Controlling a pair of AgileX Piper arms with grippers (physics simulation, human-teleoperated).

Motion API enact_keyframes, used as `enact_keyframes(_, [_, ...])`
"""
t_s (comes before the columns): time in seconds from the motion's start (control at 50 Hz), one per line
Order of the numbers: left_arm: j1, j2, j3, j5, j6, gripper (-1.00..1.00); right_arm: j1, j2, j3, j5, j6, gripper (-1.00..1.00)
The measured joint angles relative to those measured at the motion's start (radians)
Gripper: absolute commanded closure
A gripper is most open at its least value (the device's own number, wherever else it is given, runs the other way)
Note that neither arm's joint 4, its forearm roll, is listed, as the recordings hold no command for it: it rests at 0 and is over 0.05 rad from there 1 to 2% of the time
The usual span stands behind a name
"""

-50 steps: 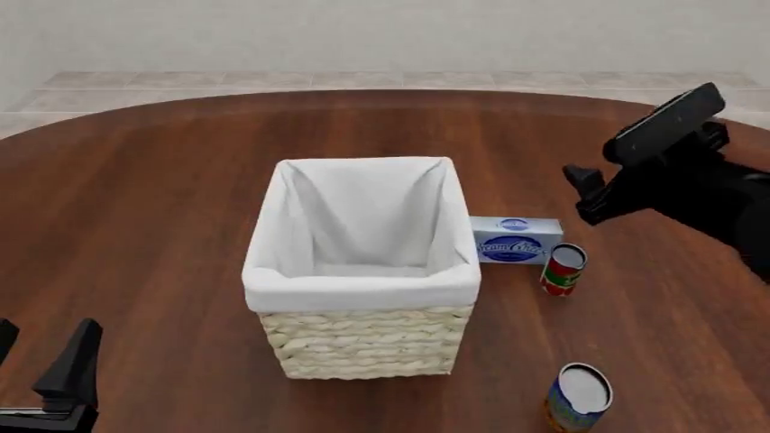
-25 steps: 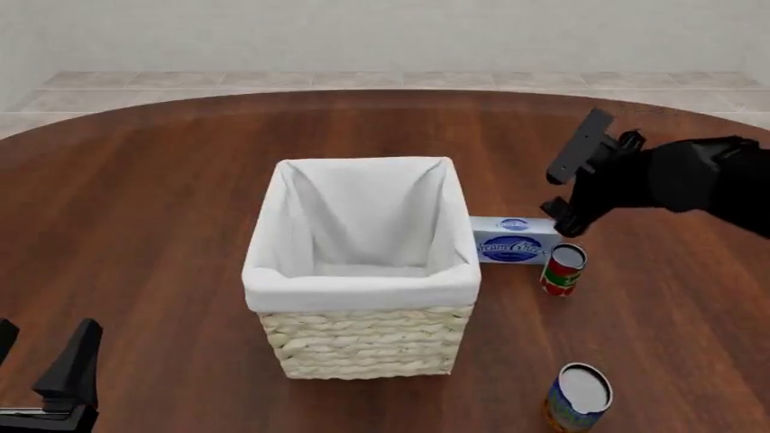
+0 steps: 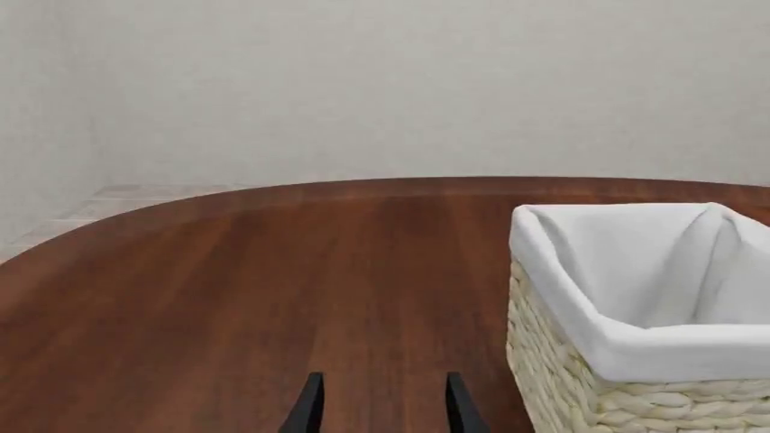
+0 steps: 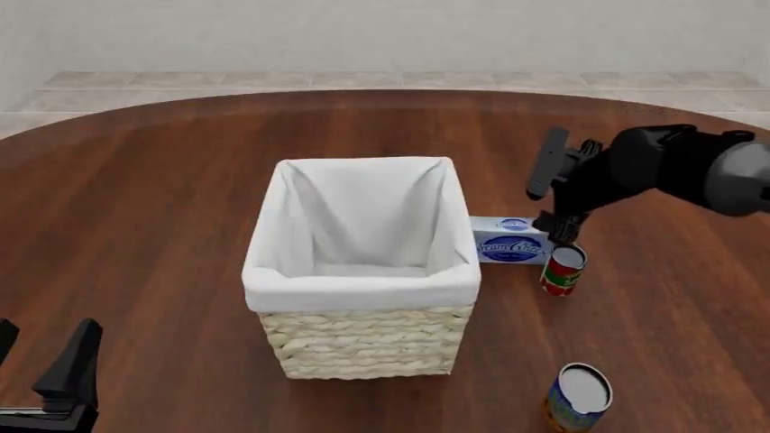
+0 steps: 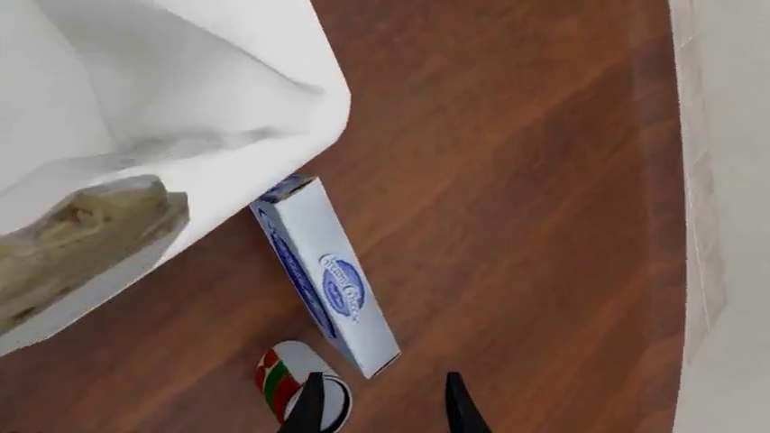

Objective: Pick up the cream cheese box, and put it in the basket.

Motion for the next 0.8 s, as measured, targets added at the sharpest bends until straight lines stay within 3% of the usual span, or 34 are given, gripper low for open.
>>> enact_keyframes(0.32, [0.000, 0.000, 0.000, 0.000, 0.000, -1.00, 0.025, 0.070, -0.110, 0.078, -0.035, -1.00])
enact_keyframes(0.8, [0.000, 0.000, 0.000, 0.000, 0.000, -1.00, 0.098, 0.123, -0.143, 0.117, -0.035, -1.00])
